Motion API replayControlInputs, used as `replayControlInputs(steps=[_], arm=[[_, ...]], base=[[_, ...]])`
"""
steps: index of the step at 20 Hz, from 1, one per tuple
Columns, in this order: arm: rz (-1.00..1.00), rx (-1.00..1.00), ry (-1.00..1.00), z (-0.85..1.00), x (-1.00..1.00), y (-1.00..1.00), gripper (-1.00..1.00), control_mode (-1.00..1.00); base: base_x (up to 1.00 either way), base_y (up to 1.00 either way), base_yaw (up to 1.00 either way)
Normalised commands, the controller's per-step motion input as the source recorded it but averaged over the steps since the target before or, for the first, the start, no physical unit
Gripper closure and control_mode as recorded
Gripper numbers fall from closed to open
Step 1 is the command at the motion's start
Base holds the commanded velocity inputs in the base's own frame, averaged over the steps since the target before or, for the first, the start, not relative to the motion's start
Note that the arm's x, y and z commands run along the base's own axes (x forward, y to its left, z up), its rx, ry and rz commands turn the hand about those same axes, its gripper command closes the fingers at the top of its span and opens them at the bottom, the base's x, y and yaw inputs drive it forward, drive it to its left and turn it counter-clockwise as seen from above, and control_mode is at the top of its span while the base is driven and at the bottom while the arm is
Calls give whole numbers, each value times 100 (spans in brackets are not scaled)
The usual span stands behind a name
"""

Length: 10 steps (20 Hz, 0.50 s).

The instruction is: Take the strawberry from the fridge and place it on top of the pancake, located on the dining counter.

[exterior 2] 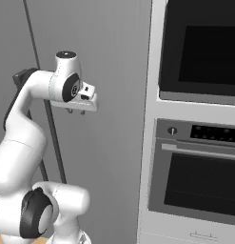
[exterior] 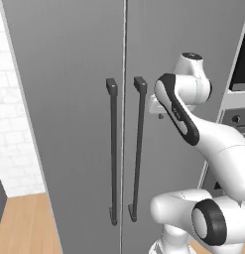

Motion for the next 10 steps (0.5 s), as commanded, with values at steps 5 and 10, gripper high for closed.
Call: replayControlInputs(steps=[5, 10], arm=[[0, 0, 0, 0, -4, 0, -100, 100], [0, 0, 0, 0, 0, 0, -100, 100]], base=[[-5, 0, 0], [-47, 0, 0]])
